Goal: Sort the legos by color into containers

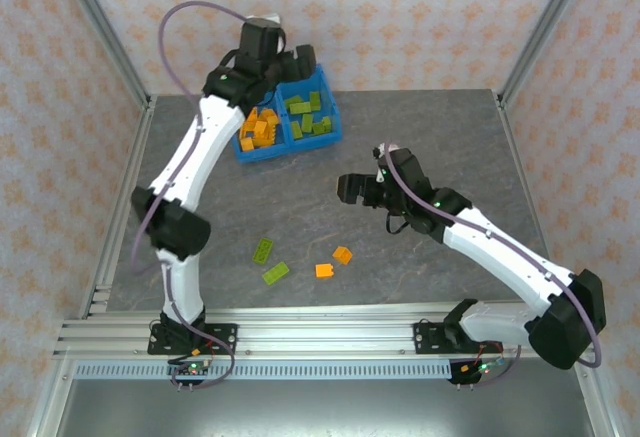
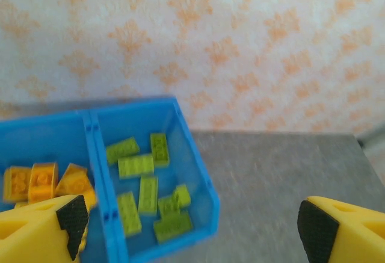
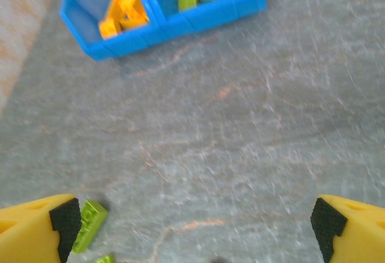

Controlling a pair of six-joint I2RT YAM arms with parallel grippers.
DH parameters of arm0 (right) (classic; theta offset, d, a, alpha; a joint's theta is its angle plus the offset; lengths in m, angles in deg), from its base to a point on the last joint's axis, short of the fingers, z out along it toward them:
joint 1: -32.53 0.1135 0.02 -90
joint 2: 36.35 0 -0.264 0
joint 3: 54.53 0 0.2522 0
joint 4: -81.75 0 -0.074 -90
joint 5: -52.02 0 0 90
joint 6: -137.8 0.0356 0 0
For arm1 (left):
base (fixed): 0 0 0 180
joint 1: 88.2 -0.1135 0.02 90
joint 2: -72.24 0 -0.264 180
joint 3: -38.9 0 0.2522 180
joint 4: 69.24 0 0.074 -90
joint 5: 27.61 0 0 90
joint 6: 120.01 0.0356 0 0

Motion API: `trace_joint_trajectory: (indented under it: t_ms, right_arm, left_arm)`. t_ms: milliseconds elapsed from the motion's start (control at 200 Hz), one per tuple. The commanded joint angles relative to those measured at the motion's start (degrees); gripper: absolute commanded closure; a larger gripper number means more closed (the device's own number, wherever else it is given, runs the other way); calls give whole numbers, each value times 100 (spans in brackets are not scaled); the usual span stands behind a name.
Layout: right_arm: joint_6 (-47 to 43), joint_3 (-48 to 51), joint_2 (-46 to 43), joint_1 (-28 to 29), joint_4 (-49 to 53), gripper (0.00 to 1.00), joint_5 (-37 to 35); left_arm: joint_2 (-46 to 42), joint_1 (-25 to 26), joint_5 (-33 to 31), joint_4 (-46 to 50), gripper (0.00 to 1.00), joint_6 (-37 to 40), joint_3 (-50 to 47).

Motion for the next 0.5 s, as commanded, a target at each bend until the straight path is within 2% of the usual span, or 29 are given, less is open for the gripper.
trace_joint_trajectory:
  t_ms: [0,110,210,300,495]
  right_arm:
    - [-346,24,230,161,723,3,260]
    - [-682,85,581,505,886,3,620]
    - [-891,57,1137,794,1134,5,265]
    - [-1035,16,1633,1055,1284,6,-132]
    - [-1183,6,2290,1396,1102,9,-162]
  left_arm:
    - [-911,30,857,258,4,88,-1273]
    - [-2014,30,1412,60,0,227,-2801]
    - [-2784,34,1488,141,0,330,-3834]
    - [-3205,38,1491,538,0,582,-4318]
    - [-3803,46,2039,1276,0,1514,-5097]
